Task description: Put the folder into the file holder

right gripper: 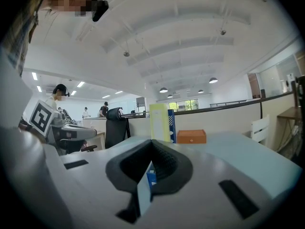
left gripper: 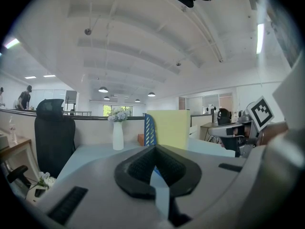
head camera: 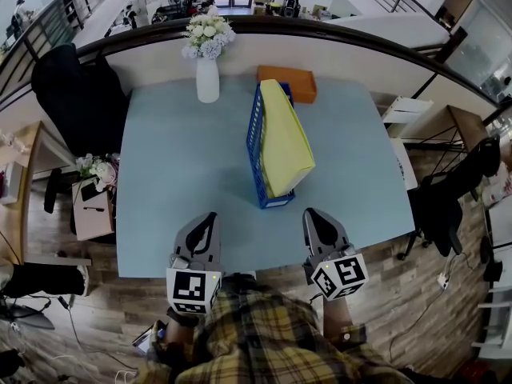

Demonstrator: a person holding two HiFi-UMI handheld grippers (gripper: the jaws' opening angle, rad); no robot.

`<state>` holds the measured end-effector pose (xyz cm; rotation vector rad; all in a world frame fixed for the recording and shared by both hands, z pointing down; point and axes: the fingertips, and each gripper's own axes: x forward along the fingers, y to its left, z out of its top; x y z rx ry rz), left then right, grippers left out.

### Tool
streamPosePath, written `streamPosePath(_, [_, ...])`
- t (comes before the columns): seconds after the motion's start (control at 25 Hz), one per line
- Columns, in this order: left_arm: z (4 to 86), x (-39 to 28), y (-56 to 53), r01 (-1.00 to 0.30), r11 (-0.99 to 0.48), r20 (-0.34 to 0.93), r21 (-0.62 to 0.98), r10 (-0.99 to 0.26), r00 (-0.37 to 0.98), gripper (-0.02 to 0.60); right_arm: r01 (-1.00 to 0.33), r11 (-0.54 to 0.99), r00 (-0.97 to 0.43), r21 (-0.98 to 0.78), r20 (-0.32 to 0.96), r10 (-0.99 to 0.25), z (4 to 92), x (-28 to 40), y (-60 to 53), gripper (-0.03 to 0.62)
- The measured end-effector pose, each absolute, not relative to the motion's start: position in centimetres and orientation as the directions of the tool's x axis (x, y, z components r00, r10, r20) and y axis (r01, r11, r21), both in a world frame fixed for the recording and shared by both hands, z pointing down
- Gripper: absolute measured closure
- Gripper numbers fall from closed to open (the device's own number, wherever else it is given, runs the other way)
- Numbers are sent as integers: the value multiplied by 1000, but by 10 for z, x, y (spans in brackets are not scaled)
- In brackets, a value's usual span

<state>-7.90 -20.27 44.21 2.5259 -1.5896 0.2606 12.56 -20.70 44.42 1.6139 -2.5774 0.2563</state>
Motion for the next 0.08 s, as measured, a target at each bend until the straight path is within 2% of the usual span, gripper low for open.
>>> streamPosePath(0.08, [442,-78,-204,-902,-430,222,29,-877,426,586,-899,429,-439,-94,165,-883,444,126,-208,592])
